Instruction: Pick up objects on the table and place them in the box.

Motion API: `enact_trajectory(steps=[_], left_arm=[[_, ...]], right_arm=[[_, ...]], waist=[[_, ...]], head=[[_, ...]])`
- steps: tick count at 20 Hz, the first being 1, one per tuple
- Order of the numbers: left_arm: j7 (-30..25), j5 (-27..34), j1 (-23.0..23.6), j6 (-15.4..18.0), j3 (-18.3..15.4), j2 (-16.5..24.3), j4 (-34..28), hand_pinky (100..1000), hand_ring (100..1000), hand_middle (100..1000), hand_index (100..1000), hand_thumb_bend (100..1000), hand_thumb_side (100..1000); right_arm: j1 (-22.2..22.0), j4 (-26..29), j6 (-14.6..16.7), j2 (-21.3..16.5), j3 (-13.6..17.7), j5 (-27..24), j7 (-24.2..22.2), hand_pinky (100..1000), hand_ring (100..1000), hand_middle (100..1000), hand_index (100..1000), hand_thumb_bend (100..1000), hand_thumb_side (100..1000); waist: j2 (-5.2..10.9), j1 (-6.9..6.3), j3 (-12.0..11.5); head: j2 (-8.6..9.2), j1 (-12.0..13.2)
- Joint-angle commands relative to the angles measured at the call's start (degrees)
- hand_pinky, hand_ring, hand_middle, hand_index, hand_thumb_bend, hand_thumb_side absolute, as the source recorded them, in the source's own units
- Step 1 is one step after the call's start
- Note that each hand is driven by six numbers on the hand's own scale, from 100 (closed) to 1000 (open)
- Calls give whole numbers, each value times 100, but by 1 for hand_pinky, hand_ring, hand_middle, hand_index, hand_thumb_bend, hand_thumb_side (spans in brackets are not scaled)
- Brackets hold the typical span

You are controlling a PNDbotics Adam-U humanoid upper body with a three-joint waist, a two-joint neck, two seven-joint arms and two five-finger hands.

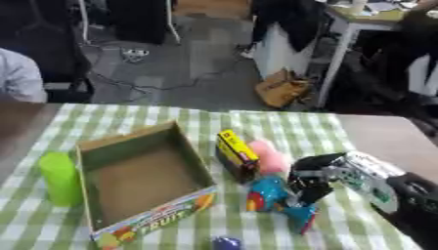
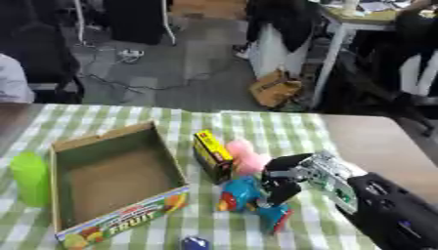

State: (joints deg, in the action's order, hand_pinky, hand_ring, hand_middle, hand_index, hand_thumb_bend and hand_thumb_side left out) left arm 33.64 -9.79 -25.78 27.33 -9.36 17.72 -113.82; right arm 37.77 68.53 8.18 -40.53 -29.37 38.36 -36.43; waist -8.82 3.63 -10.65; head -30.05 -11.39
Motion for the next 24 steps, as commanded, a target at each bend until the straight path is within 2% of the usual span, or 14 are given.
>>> enact_trajectory(steps=[1,2,3,6,7,8,9,13,21,24], left_arm=[[11,-12,-65,17,-37,115,-77,884,906,903,924,183,1000],[10,-12,-65,17,-37,115,-77,884,906,903,924,183,1000],[9,-12,-66,17,-39,114,-77,885,906,901,922,181,1000],[-2,-15,-62,14,-40,109,-77,885,906,901,921,180,1000],[-4,-15,-63,14,-41,107,-77,887,906,899,918,180,1000],[-5,-15,-62,14,-42,106,-77,887,906,899,918,180,1000],[-5,-15,-60,13,-43,104,-77,889,906,898,916,180,1000],[-3,-15,-55,12,-46,102,-77,890,906,897,912,179,1000],[-6,-24,-41,1,-40,107,-77,890,906,897,908,179,1000],[-12,-27,-41,3,-32,100,-77,890,906,897,908,179,1000]], right_arm=[[92,-25,-19,-78,50,90,-4,214,387,453,584,325,771],[93,-32,-15,-75,54,94,-10,214,387,453,584,325,771],[77,-62,-30,-69,40,83,-84,498,620,659,840,448,895],[77,-107,-260,-45,25,-89,-570,541,665,689,870,474,907],[70,-94,-354,-42,21,-153,-711,691,818,780,940,549,933],[63,-71,-474,-37,11,-241,-858,691,818,780,940,549,933],[63,-29,-585,-37,2,-321,-973,747,860,823,961,594,948],[55,150,-1019,-46,-38,-618,-1231,803,889,851,989,608,931],[38,714,-1759,-158,-176,-1077,-1531,837,906,869,987,577,936],[66,1048,-2212,-196,-286,-971,-1493,823,902,867,972,537,952]], waist=[[184,50,-9],[184,50,-9],[184,53,-9],[192,61,-1],[196,66,1],[200,70,3],[204,73,4],[215,79,1],[254,119,32],[283,144,41]], head=[[-1,-17],[-2,-17],[-14,-24],[-43,-35],[-48,-39],[-52,-43],[-55,-48],[-62,-72],[-98,-122],[-117,-158]])
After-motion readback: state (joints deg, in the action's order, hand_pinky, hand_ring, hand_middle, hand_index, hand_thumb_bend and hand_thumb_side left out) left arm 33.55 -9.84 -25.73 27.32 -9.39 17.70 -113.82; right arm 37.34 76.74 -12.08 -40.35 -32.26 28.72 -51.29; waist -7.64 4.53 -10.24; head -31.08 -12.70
